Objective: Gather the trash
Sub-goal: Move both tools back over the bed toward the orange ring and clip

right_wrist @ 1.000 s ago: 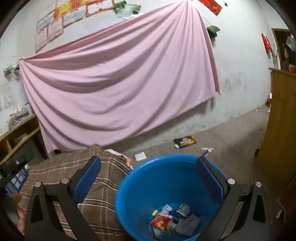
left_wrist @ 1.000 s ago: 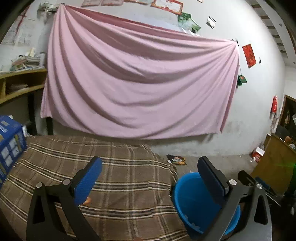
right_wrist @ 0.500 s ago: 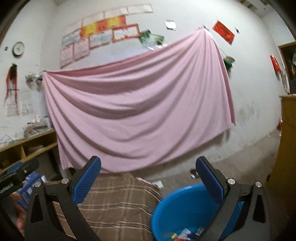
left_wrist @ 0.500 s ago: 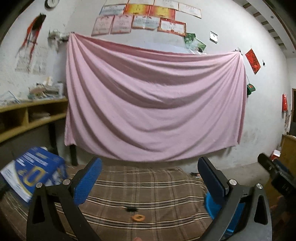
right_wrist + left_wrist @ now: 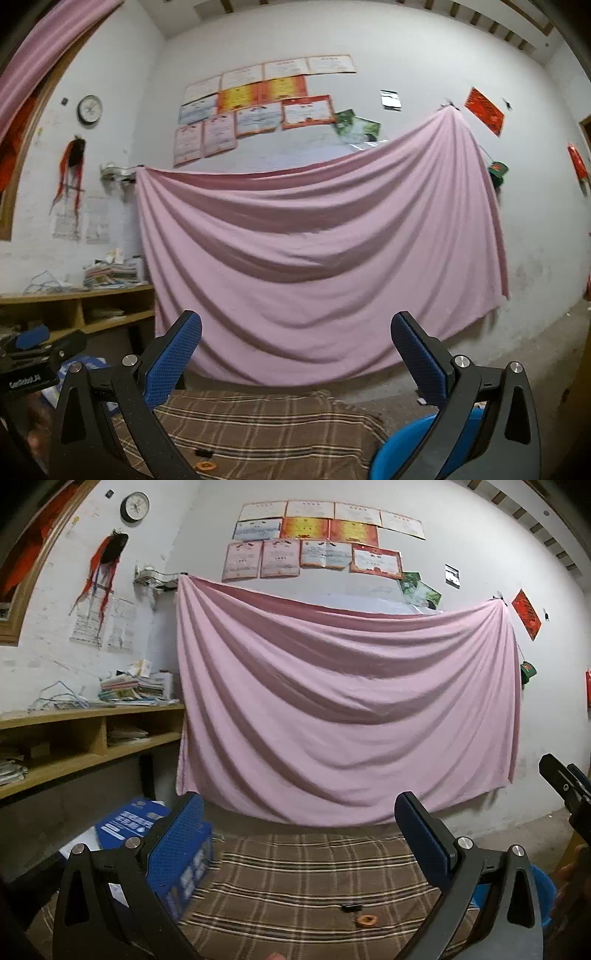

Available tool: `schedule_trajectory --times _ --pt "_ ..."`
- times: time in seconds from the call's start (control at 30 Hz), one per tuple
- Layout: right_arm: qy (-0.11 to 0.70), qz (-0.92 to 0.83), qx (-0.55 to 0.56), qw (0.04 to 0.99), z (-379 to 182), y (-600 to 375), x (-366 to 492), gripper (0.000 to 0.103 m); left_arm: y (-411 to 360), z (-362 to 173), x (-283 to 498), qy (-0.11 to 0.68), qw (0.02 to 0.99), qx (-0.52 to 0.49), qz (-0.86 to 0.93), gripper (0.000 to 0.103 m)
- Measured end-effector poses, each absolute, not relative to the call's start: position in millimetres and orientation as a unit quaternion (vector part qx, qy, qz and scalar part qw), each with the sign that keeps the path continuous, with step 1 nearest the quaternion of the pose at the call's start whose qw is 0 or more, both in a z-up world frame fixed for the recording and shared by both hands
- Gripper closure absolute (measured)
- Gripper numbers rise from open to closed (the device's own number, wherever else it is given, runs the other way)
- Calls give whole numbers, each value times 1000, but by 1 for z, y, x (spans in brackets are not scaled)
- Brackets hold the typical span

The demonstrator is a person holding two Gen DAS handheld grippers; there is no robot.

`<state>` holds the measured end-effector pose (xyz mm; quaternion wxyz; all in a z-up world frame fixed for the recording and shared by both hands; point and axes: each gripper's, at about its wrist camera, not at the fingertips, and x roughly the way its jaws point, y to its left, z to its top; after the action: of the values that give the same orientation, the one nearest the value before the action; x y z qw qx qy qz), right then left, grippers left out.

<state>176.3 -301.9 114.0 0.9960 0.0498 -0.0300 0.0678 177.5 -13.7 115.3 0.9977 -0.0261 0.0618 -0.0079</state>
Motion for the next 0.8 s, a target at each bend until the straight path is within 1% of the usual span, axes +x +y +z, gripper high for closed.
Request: schedule_trajectory --times 0.17,0.3,0.67,0.77,0.8 --pt "-28 92 21 995 105 -279 178 0 -2 105 176 69 997 -15 -12 2" --pt "-1 111 1 994 95 -266 188 0 -3 91 183 92 995 9 -33 2" --pt "159 142 -20 977 61 -252 237 0 -12 45 225 204 978 34 -34 2" --pt "214 157 -22 964 47 -247 251 10 -8 31 239 245 968 23 -40 9" --pt "240 163 -26 957 41 -244 257 15 -8 27 242 255 966 21 -41 11"
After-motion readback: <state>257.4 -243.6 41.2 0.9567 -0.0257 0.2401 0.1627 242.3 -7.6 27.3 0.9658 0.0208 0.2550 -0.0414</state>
